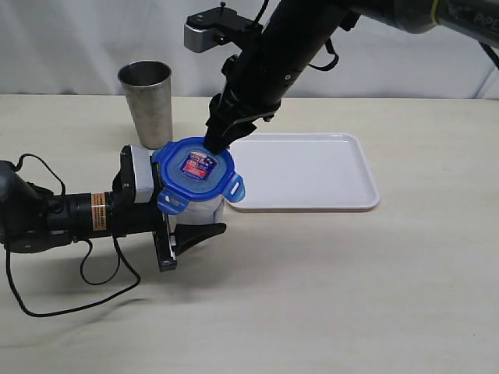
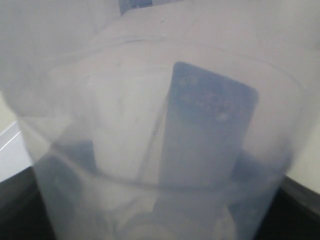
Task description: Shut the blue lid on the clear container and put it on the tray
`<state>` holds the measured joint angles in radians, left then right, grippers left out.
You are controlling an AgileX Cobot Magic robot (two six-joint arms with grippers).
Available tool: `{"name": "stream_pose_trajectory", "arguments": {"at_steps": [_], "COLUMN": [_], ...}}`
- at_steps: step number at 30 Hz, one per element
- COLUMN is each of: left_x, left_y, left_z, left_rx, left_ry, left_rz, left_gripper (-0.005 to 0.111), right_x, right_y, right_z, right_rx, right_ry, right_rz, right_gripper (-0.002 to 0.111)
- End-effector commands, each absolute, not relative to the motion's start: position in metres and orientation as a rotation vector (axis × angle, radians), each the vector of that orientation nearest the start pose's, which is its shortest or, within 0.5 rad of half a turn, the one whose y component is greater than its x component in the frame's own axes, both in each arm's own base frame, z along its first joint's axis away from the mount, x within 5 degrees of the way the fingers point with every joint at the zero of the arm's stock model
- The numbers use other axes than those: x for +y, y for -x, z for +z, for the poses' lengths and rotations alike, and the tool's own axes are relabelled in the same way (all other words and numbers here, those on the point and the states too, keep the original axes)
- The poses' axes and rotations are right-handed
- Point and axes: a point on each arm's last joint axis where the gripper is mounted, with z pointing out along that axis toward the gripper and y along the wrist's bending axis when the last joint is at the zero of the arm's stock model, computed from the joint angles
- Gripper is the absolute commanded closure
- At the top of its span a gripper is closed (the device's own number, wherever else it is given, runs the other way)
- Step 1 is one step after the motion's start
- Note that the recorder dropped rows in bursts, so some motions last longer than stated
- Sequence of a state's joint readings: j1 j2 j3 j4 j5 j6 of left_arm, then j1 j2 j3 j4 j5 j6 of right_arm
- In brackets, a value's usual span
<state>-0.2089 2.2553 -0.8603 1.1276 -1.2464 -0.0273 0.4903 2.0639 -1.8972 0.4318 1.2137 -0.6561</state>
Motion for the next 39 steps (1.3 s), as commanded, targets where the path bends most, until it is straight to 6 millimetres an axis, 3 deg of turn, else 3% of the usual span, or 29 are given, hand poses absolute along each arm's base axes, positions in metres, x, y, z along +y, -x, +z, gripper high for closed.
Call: {"name": "stream_pose_trajectory", "arguments": {"at_steps": [1, 15, 28, 39], "left_x": [-0.146, -0.146, -0.146, -0.146], "left_y": [-0.315, -0.316, -0.316, -0.316], "left_z": [0.061, 0.061, 0.061, 0.061], "left_rx": [1.368, 1.373, 1.399, 1.411], "left_ry": [-1.265, -1.253, -1.232, -1.221], "left_rz": [-0.745, -0.739, -0.764, -0.776], "left_gripper": [0.107, 0.107, 0.107, 0.107], "right_x": [0.247, 0.243, 0.241, 0.243], "right_y": [-0.377, -0.371, -0.368, -0.369], "right_z": [0.262, 0.230, 0.220, 0.192], "right_rx": [2.383, 2.514, 2.571, 2.640], "right_ry": [1.452, 1.448, 1.408, 1.409], "right_rz": [0.631, 0.650, 0.696, 0.742], "right_gripper": [0.064, 0.065, 0.069, 0.071]}}
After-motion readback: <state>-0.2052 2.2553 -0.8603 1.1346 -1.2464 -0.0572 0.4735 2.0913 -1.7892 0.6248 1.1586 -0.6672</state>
